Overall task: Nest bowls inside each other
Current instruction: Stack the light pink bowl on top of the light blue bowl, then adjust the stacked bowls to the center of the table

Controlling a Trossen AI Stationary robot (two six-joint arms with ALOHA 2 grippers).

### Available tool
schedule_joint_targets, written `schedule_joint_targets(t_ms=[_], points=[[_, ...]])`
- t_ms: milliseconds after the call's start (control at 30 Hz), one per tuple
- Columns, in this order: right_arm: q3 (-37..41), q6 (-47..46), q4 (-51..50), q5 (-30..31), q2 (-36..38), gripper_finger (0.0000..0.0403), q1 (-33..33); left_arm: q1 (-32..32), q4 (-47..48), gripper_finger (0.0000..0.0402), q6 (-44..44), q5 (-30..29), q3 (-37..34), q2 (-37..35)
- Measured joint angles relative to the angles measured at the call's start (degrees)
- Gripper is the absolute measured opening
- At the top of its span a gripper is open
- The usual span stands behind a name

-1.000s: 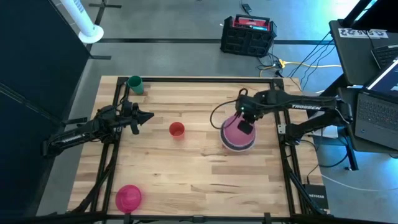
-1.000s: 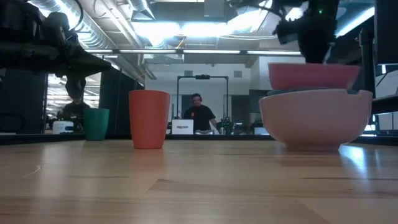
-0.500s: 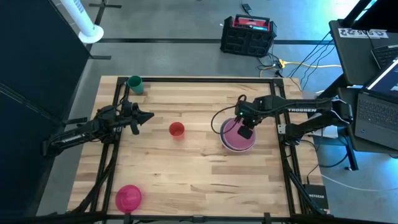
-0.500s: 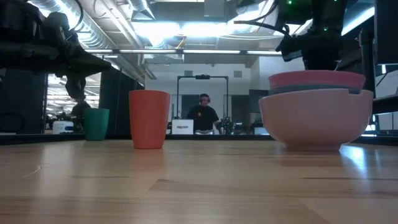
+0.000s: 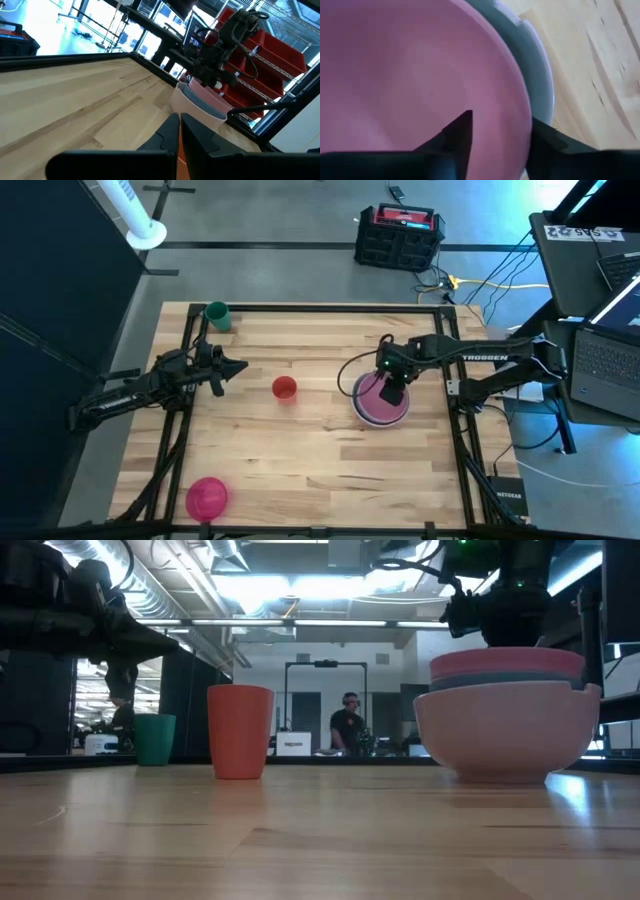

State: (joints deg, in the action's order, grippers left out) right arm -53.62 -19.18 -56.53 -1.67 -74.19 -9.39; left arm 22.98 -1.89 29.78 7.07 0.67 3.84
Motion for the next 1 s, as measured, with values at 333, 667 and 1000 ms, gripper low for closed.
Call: schedule_joint_targets(t_ms=[333, 667, 1000], points=[[-6.0, 2.7, -7.2, 2.9, 3.0, 0.0178, 0.0, 0.0, 0.1, 0.0000, -0.3, 0.0, 0.0, 0.0], [-9.2, 1.4, -16.9, 8.6, 8.7, 0.0178, 0.0, 0.0, 0.5, 0.0000, -0.3, -0.1, 0.0, 0.0], [-6.3, -2.6, -31.5, 4.4, 22.9, 0.0101, 0.0, 0.0, 0.6, 0.0000, -0.7, -0.1, 0.0, 0.0]])
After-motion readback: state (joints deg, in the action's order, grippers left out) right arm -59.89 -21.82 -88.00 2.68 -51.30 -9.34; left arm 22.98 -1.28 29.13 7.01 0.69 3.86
